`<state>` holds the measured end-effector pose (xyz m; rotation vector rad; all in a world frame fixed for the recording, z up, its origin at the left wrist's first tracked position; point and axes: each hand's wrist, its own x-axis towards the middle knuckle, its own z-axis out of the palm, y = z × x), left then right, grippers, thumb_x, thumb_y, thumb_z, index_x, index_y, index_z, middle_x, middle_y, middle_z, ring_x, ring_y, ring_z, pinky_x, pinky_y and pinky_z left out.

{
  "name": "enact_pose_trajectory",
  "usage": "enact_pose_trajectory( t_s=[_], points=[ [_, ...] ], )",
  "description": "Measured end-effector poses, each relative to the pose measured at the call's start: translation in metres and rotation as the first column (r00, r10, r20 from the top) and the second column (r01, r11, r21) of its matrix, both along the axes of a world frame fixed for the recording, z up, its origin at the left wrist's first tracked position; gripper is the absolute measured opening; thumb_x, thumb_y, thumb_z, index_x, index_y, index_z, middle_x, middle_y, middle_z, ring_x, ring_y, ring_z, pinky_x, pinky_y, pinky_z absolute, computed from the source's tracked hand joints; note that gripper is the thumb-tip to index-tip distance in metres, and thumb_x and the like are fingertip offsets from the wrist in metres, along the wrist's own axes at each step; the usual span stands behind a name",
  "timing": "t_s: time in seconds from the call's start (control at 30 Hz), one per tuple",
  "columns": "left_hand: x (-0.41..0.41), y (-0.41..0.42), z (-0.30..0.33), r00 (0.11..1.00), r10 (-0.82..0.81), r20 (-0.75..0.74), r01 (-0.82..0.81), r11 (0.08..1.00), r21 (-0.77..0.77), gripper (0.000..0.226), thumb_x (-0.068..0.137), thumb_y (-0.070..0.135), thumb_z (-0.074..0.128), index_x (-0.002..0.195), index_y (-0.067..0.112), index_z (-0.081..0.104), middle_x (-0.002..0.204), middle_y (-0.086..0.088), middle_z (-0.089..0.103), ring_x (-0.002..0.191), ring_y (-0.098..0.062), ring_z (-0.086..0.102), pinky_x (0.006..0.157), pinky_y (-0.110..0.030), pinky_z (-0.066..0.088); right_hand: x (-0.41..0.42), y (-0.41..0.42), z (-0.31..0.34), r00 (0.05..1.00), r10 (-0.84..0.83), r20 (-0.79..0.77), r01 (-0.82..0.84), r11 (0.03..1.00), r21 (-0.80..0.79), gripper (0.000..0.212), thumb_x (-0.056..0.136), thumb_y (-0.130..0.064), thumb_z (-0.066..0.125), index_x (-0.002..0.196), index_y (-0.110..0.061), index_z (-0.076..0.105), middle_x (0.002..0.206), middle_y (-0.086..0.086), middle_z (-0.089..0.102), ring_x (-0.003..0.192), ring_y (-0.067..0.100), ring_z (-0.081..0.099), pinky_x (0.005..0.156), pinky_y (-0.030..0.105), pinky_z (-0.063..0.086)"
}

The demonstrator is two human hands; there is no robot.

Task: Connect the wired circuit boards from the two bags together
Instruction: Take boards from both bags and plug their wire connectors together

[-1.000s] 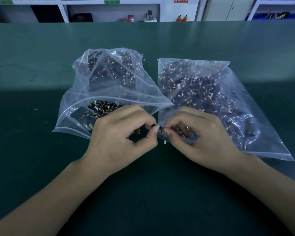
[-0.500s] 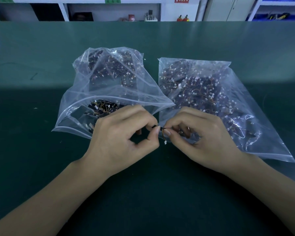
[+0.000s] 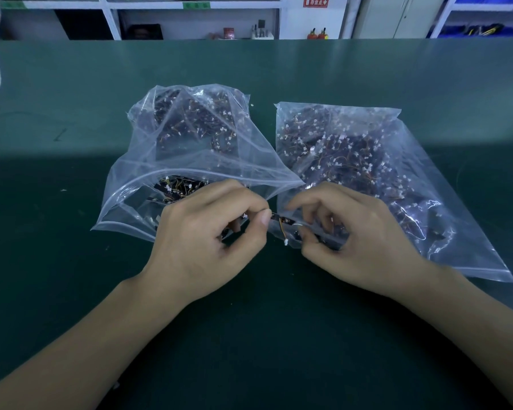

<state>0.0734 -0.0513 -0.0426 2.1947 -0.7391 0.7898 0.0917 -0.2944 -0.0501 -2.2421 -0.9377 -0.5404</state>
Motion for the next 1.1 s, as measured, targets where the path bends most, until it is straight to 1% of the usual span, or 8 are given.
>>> enact_pose_trajectory(
  t_s=[0.17, 0.3, 0.4, 0.5, 0.63, 0.73, 0.97, 1.1],
  points=[
    [0.001, -0.001, -0.003, 1.000, -0.024, 0.003, 0.024, 0.999, 0.025, 0.021, 0.101, 0.012, 0.064, 0.082, 0.010, 0.074, 0.080, 0.004, 0.062, 0.067, -0.016, 0.056, 0.058, -0.035, 0.046, 0.001, -0.001, 0.001, 0.997, -0.058, 0.054, 0.053, 0.995, 0.087, 0.030, 0.087, -0.009, 0.073, 0.115, -0.020, 0.073, 0.091, -0.015, 0.063, 0.066, 0.013, 0.056, 0.065, 0.027, 0.051],
    [0.002, -0.004, -0.005, 0.998, -0.009, 0.062, 0.007, 0.999, 0.033, 0.015, 0.099, 0.013, 0.072, 0.088, 0.013, 0.082, 0.085, 0.006, 0.068, 0.070, -0.013, 0.060, 0.060, -0.035, 0.051, 0.002, -0.001, 0.002, 0.994, -0.053, 0.095, 0.040, 0.990, 0.135, 0.027, 0.089, -0.006, 0.071, 0.115, -0.015, 0.074, 0.089, -0.014, 0.064, 0.067, 0.012, 0.055, 0.068, 0.022, 0.049],
    [0.000, -0.007, -0.006, 0.994, -0.018, 0.108, 0.019, 1.000, -0.016, 0.011, 0.099, 0.013, 0.076, 0.092, 0.011, 0.084, 0.085, 0.003, 0.070, 0.070, -0.013, 0.062, 0.063, -0.030, 0.052, 0.001, 0.000, 0.001, 0.993, -0.035, 0.110, 0.021, 0.992, 0.127, 0.026, 0.089, -0.002, 0.073, 0.113, -0.011, 0.074, 0.089, -0.009, 0.065, 0.066, 0.011, 0.054, 0.066, 0.024, 0.049],
    [-0.001, -0.011, -0.006, 0.992, -0.029, 0.123, 0.037, 0.997, -0.064, 0.011, 0.099, 0.013, 0.078, 0.092, 0.007, 0.084, 0.085, 0.000, 0.070, 0.070, -0.014, 0.064, 0.065, -0.026, 0.051, -0.001, 0.002, 0.001, 0.994, -0.029, 0.104, 0.014, 0.990, 0.139, 0.025, 0.088, -0.002, 0.073, 0.111, -0.010, 0.074, 0.090, -0.012, 0.064, 0.064, 0.012, 0.053, 0.065, 0.026, 0.050],
    [0.001, -0.016, -0.007, 0.994, -0.009, 0.107, 0.017, 0.997, -0.078, 0.011, 0.097, 0.013, 0.080, 0.090, 0.007, 0.084, 0.084, 0.000, 0.070, 0.068, -0.013, 0.061, 0.062, -0.028, 0.051, -0.001, 0.003, 0.002, 0.994, -0.021, 0.110, 0.004, 0.988, 0.152, 0.024, 0.087, 0.000, 0.073, 0.109, -0.009, 0.074, 0.089, -0.010, 0.064, 0.064, 0.012, 0.053, 0.065, 0.025, 0.049],
    [0.004, -0.018, -0.008, 0.989, -0.020, 0.148, 0.027, 0.999, -0.047, 0.012, 0.099, 0.015, 0.079, 0.090, 0.008, 0.084, 0.085, 0.000, 0.073, 0.068, -0.016, 0.066, 0.059, -0.035, 0.055, -0.001, 0.004, 0.001, 0.994, -0.026, 0.106, 0.008, 0.987, 0.162, 0.025, 0.086, 0.002, 0.074, 0.108, -0.009, 0.074, 0.088, -0.009, 0.064, 0.063, 0.013, 0.054, 0.064, 0.027, 0.049],
    [0.005, -0.019, -0.011, 0.957, -0.003, 0.290, -0.006, 1.000, 0.031, 0.015, 0.098, 0.014, 0.080, 0.084, 0.011, 0.084, 0.079, 0.004, 0.078, 0.065, -0.016, 0.072, 0.057, -0.034, 0.059, -0.001, 0.004, 0.002, 0.995, -0.023, 0.096, 0.008, 0.987, 0.159, 0.026, 0.087, 0.001, 0.076, 0.109, -0.010, 0.075, 0.087, -0.009, 0.065, 0.063, 0.014, 0.055, 0.063, 0.027, 0.049],
    [0.004, -0.020, -0.012, 0.953, 0.026, 0.303, -0.082, 0.981, 0.175, 0.023, 0.100, 0.013, 0.073, 0.077, 0.017, 0.079, 0.075, 0.007, 0.074, 0.062, -0.017, 0.069, 0.048, -0.035, 0.054, -0.002, 0.005, 0.001, 0.997, -0.023, 0.080, 0.009, 0.986, 0.166, 0.027, 0.087, 0.000, 0.075, 0.110, -0.012, 0.074, 0.088, -0.011, 0.065, 0.062, 0.015, 0.055, 0.062, 0.029, 0.050]
  ],
)
